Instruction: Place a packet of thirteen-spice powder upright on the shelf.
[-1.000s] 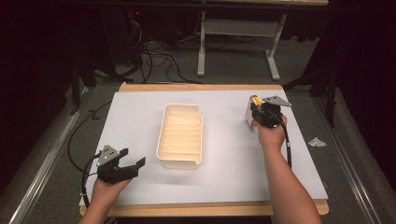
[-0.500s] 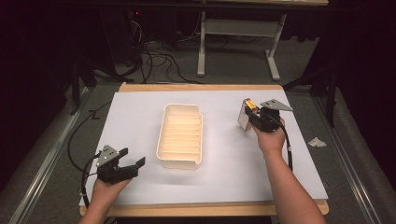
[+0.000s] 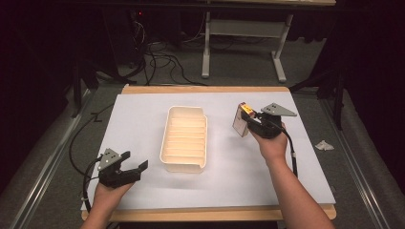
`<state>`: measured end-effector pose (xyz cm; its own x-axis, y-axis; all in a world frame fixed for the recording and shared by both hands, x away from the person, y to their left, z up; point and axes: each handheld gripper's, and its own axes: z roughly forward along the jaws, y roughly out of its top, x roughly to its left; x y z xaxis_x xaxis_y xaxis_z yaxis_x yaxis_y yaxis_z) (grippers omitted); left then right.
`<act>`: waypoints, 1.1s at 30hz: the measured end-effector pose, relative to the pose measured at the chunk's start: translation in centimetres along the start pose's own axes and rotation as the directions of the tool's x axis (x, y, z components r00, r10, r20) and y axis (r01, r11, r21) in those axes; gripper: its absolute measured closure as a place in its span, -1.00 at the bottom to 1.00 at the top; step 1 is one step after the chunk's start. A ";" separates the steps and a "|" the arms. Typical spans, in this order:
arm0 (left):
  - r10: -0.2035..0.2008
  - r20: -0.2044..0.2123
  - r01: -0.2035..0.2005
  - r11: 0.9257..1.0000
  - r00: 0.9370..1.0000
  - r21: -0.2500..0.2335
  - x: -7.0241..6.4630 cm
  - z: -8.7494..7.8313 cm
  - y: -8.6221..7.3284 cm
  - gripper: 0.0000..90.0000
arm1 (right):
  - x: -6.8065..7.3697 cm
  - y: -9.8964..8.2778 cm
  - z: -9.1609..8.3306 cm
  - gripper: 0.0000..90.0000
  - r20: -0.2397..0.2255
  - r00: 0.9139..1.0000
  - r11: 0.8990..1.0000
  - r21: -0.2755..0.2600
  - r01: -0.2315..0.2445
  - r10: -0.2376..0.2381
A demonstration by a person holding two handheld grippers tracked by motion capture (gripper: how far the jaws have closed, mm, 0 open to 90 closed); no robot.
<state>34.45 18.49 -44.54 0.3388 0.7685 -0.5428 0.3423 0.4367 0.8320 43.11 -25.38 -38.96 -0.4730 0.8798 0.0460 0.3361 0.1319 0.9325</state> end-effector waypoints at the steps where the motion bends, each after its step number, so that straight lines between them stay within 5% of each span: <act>1: 0.003 0.000 -0.003 1.000 1.000 0.002 0.0 0.0 0.0 -0.57 | 0.2 0.0 0.0 0.51 -0.010 1.000 1.000 -0.004 0.000 0.000; 15: -0.009 -0.008 0.009 1.000 1.000 -0.012 0.3 -0.1 0.3 -0.59 | 3.2 0.8 -0.7 0.51 -0.146 0.988 0.999 -0.036 0.040 -0.045; 25: -0.012 -0.009 0.012 1.000 1.000 -0.015 0.4 -0.2 0.4 -0.59 | 5.4 1.3 -0.5 0.51 -0.248 0.965 0.996 -0.043 0.076 -0.085; 33: -0.018 -0.008 0.018 1.000 1.000 -0.021 0.4 -0.3 0.6 -0.60 | 7.2 1.8 -0.1 0.51 -0.325 0.938 0.993 -0.051 0.106 -0.117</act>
<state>34.55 19.18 -44.28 0.3259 0.7640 -0.5569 0.3302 0.4600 0.8242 40.25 -18.86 -36.93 -0.7481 0.6616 0.0504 0.2417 0.2010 0.9493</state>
